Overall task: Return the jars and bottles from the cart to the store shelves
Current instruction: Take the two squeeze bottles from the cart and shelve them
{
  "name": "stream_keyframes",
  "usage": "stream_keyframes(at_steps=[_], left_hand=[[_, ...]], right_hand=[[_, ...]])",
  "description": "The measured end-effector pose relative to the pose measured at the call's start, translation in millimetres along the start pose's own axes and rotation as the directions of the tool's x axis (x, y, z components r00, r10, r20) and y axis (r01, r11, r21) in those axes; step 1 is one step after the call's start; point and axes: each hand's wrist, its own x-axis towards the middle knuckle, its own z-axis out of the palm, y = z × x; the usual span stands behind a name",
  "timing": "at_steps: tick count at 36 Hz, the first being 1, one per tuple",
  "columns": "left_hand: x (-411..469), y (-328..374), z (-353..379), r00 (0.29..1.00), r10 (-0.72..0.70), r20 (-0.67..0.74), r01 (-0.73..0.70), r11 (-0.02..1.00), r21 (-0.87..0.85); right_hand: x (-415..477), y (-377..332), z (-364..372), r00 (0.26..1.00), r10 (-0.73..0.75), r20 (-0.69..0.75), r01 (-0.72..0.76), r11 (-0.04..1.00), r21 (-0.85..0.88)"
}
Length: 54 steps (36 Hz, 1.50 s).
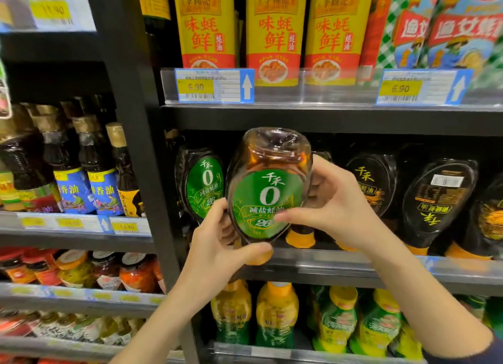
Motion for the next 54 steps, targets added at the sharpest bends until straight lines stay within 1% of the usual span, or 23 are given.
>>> stream_keyframes(at_steps=[3,9,15,20,25,29,33,37,41,47,50,54], left_hand=[[11.3,-4.3,1.5,0.999,0.034,-0.031,-0.034,0.999,0.015],[26.6,-35.9,8.6,0.999,0.016,-0.046,-0.016,1.000,0.009],[31.1,-63.8,10.2,0.999,-0.037,0.004,0.036,0.997,0.072],[33.9,-78.6,8.9,0.995,-0.086,0.054,0.074,0.977,0.202],[40.7,-86.2,7.7,0.989,-0.127,0.078,0.105,0.966,0.236],[46.2,-89.7,6.2,0.984,-0.159,0.078,0.131,0.951,0.280],[50.0,-98.8,3.8,0.972,-0.232,0.031,0.212,0.930,0.301],[55.3,-103.1,2.1,0.959,-0.282,0.020,0.265,0.922,0.284],[59.3,-104.0,1.4,0.956,-0.293,0.027,0.275,0.924,0.266],[63.3,-104.5,1.4,0.957,-0.287,0.049,0.262,0.922,0.286],[66.4,-106.5,1.5,0.950,-0.307,0.052,0.283,0.920,0.270],[67.9,-108.2,1.9,0.941,-0.336,0.039,0.315,0.912,0.262]], right_hand=[[6.7,1.2,-2.5,1.000,-0.006,-0.004,0.006,0.999,-0.036],[16.2,26.6,-0.5,0.999,0.047,-0.022,-0.049,0.990,-0.133],[16.5,54.4,5.3,0.991,0.130,-0.031,-0.133,0.981,-0.144],[16.5,68.6,8.6,0.980,0.199,-0.018,-0.200,0.970,-0.140],[22.1,75.9,10.1,0.974,0.227,-0.014,-0.227,0.962,-0.155],[25.2,81.2,15.9,0.975,0.219,-0.040,-0.223,0.957,-0.184],[25.5,89.6,27.5,0.965,0.239,-0.107,-0.255,0.951,-0.176],[25.6,93.5,40.5,0.958,0.237,-0.164,-0.265,0.948,-0.177],[24.6,98.6,48.5,0.957,0.205,-0.205,-0.249,0.944,-0.216],[22.4,103.2,50.1,0.946,0.191,-0.260,-0.270,0.910,-0.315],[24.3,101.2,55.3,0.942,0.193,-0.275,-0.278,0.907,-0.316],[25.1,101.9,61.9,0.944,0.194,-0.269,-0.263,0.931,-0.252]])
